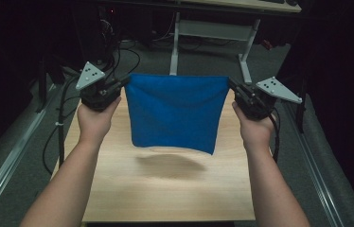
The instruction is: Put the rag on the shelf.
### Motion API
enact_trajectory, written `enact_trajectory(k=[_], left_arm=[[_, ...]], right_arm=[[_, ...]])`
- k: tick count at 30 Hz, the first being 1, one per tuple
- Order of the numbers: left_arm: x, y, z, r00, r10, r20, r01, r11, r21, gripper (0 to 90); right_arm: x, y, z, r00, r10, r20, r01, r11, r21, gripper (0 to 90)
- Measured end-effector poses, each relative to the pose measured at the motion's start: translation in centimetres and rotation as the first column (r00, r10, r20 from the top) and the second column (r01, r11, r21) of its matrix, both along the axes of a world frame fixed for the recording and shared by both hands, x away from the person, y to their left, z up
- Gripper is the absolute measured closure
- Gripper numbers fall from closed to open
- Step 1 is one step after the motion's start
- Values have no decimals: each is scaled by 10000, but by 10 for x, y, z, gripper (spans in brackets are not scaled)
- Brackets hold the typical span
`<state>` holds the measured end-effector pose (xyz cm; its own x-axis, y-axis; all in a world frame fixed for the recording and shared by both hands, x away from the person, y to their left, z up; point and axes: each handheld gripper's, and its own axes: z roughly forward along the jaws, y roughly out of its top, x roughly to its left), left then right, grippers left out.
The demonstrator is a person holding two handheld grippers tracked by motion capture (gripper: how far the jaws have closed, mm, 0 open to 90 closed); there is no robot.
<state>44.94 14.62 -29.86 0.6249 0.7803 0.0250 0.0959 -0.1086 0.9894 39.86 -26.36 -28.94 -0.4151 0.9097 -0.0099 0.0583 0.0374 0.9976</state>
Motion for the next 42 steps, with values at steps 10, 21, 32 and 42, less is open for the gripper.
enact_trajectory(k=[10,21,32,42], left_arm=[[43,-5,-1,9983,586,-15,-584,9972,472,883],[95,-14,-25,9906,1022,-912,-932,9908,983,878],[110,-27,-67,9738,979,-2053,-663,9856,1554,878],[108,-24,-116,9444,956,-3145,-345,9803,1944,878]], right_arm=[[45,2,3,9998,-200,32,201,9995,-251,890],[95,3,-9,9961,-572,-671,493,9922,-1141,889],[118,-1,-47,9789,-1016,-1773,719,9834,-1668,889],[128,3,-98,9533,-1078,-2822,492,9771,-2068,889]])
